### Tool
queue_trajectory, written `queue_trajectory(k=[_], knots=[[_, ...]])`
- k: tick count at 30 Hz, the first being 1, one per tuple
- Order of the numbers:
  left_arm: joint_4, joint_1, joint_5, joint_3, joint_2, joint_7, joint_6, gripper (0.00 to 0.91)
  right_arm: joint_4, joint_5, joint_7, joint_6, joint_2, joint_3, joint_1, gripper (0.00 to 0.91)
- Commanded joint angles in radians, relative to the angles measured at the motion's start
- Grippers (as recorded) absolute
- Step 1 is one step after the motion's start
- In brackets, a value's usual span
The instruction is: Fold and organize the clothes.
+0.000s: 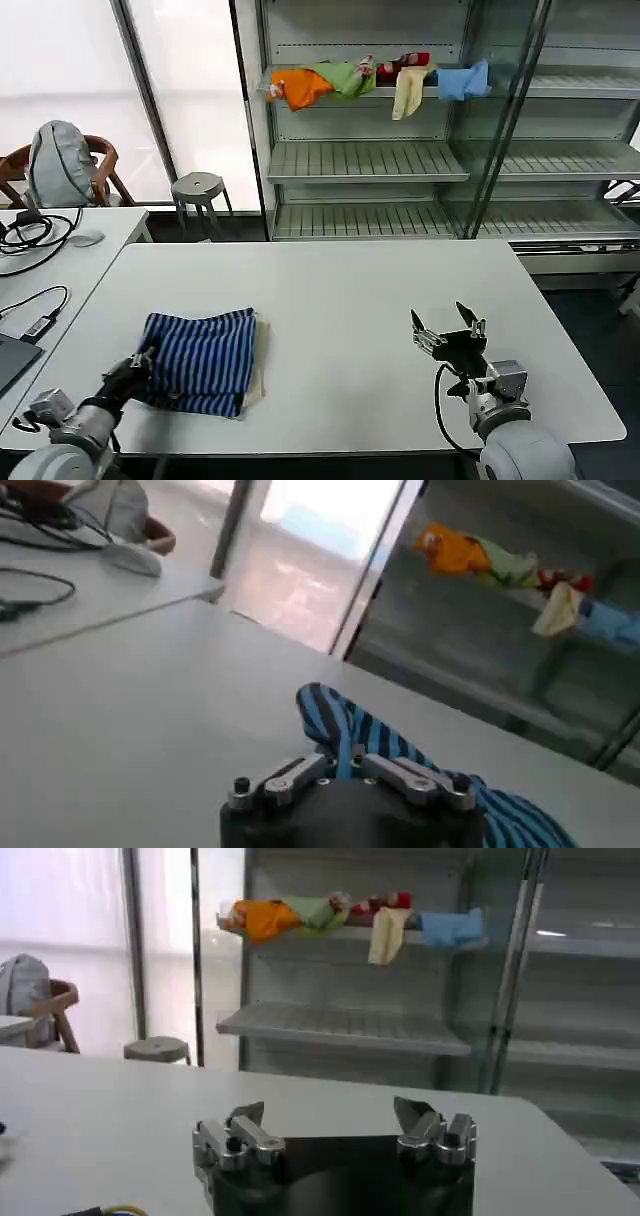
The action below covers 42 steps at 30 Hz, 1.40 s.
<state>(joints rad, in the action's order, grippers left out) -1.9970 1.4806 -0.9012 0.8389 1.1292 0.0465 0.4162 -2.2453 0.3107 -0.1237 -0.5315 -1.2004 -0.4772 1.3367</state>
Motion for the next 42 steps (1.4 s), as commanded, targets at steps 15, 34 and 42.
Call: queue_trajectory(k=[15,34,42], knots=[[-0.336,0.084,0.600,0.155,-0.178,0.082,0.159,0.030,0.003,-0.021,0.005,0.016,-0.001,0.009,0.004,0.907],[-0.144,-0.115,1.595,-0.902,0.145,0.238,0.018,0.040,-0.038,-0.066,-0.006,-0.005,0.014,-0.058,0.085,0.907],[-0.057,-0.190,1.533,-0.901,0.170,0.235,0.047,0.040,-0.031,-0.064,0.014,-0.002,0.014,-0.068,0.054,0.907]])
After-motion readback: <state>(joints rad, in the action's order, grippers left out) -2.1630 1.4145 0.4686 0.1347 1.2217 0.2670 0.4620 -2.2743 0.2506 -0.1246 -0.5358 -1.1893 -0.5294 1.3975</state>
